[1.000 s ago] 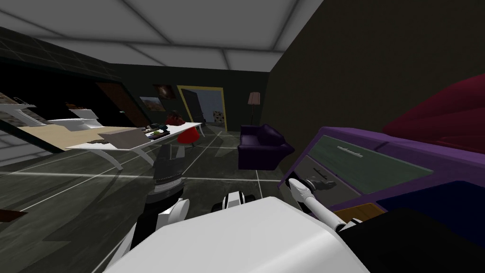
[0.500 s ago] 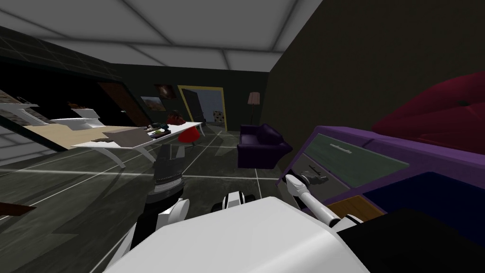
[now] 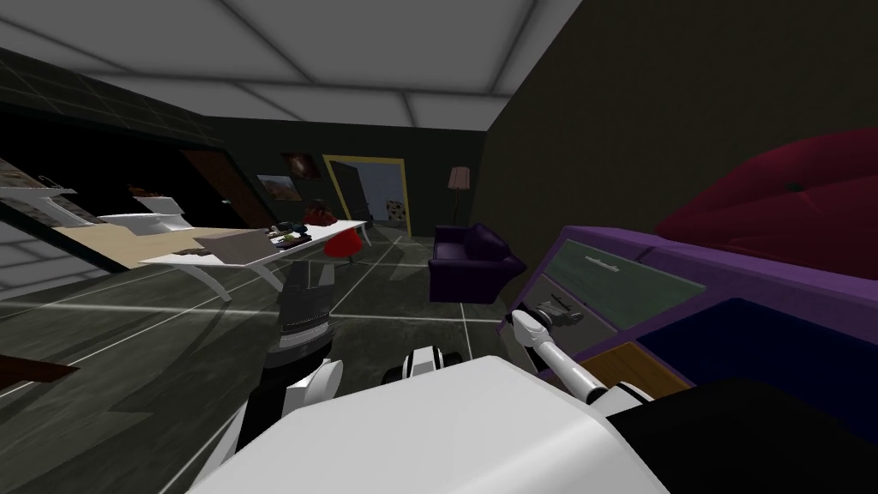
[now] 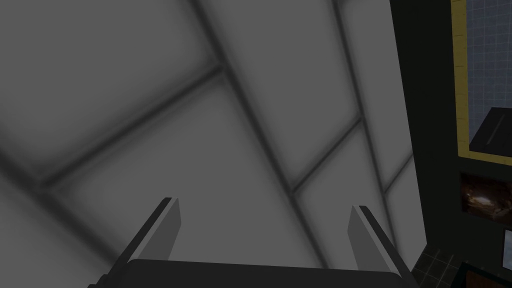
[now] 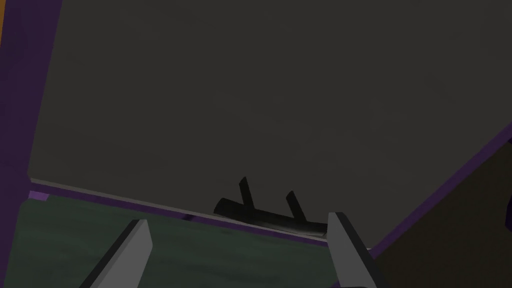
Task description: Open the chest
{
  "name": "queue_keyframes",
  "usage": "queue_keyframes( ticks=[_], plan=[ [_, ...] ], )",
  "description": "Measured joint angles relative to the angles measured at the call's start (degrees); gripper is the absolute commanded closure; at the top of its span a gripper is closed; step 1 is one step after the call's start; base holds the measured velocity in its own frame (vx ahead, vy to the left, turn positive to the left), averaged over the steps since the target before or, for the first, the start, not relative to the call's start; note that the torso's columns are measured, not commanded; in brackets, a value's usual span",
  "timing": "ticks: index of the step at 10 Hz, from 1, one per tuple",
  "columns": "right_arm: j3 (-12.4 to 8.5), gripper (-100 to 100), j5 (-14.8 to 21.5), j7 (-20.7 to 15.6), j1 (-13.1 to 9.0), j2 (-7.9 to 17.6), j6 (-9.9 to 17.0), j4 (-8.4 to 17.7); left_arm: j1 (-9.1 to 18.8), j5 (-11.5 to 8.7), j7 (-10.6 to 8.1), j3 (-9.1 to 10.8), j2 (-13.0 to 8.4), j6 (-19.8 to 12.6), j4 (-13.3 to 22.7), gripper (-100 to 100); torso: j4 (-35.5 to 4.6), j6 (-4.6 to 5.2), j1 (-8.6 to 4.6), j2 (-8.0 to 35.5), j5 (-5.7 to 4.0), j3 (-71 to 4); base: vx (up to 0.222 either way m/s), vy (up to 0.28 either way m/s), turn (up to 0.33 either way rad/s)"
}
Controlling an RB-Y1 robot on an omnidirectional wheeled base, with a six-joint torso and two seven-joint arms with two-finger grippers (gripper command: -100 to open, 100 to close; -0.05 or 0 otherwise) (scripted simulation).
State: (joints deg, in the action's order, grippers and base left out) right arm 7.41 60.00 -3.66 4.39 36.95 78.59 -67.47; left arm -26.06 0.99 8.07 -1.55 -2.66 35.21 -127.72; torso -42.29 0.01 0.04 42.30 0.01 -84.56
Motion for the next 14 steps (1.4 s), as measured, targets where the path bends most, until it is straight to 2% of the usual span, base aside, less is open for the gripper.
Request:
queue_keyframes(
  ticks=[1, 2, 3, 4, 7, 10, 11, 12, 13, 14],
  plan=[
    [-0.01, -100, 0.02, 0.25, -0.03, -0.01, -0.06, -0.02, 0.0, 0.0, 0.0, 0.0, 0.0, 0.0, 0.0, 0, 0.02, 0.0, -0.01, -0.1, 0.0, -0.05, -0.045, -0.009, 0.204],
    [-0.48, -100, -0.27, 0.54, -0.7, 0.27, -0.4, 1.79, 0.01, 0.0, 0.0, 0.0, 0.0, 0.0, 0.0, 0, 0.02, -0.06, -0.04, -0.05, -0.01, -0.04, -0.099, -0.002, 0.385],
    [-1.15, -100, -0.55, 1.51, -1.67, 0.59, -1.07, 4.67, 0.02, 0.0, 0.0, -0.01, 0.0, 0.0, 0.0, 0, -0.02, -0.05, -0.01, 0.1, -0.01, 0.05, -0.12, 0.017, 0.408],
    [-2.07, -100, -0.99, 2.08, -1.33, 0.93, -1.22, 5.84, 0.02, 0.0, 0.0, -0.01, 0.0, 0.0, 0.0, 0, -0.05, 0.01, 0.03, 0.17, 0.01, 0.1, -0.098, 0.001, 0.062],
    [-3.7, -100, -2.04, 2.88, -2.25, 2.12, -2.39, 9.88, 0.0, 0.0, 0.0, 0.0, 0.0, 0.0, 0.0, 0, 0.04, 0.01, -0.08, -0.13, -0.03, -0.07, -0.077, -0.004, 0.156],
    [-5.96, -100, -3.24, 5.03, -4.02, 3.4, -4.03, 16.73, 0.01, 0.0, 0.0, -0.01, 0.0, 0.0, 0.0, 0, -0.03, -0.01, 0.01, 0.11, 0.01, 0.07, -0.12, 0.02, 0.346],
    [-6.79, -100, -3.61, 6.21, -4.8, 3.91, -4.9, 19.76, 0.01, 0.0, 0.0, 0.0, 0.0, 0.0, 0.0, 0, -0.03, 0.04, -0.01, 0.12, 0.0, 0.07, -0.125, 0.031, 0.261],
    [-7.4, -100, -3.77, 7.73, -6.39, 4.31, -5.94, 24.26, 0.01, 0.0, 0.0, 0.0, 0.0, 0.0, 0.0, 0, -0.01, 0.0, -0.04, 0.03, -0.01, 0.02, -0.137, 0.036, 0.316],
    [-8.55, -100, -4.53, 8.02, -6.51, 4.94, -6.34, 26.13, 0.01, 0.0, 0.0, 0.0, 0.0, 0.0, 0.0, 0, -0.01, 0.0, -0.03, 0.02, -0.01, 0.01, -0.064, 0.018, 0.057],
    [-8.69, 100, -4.63, 7.96, -6.49, 5.01, -6.37, 26.25, -0.01, 0.0, 0.0, 0.01, 0.0, 0.0, 0.0, 0, 0.05, 0.05, -0.12, -0.19, -0.03, -0.11, 0.014, -0.006, -0.172]
  ],
)
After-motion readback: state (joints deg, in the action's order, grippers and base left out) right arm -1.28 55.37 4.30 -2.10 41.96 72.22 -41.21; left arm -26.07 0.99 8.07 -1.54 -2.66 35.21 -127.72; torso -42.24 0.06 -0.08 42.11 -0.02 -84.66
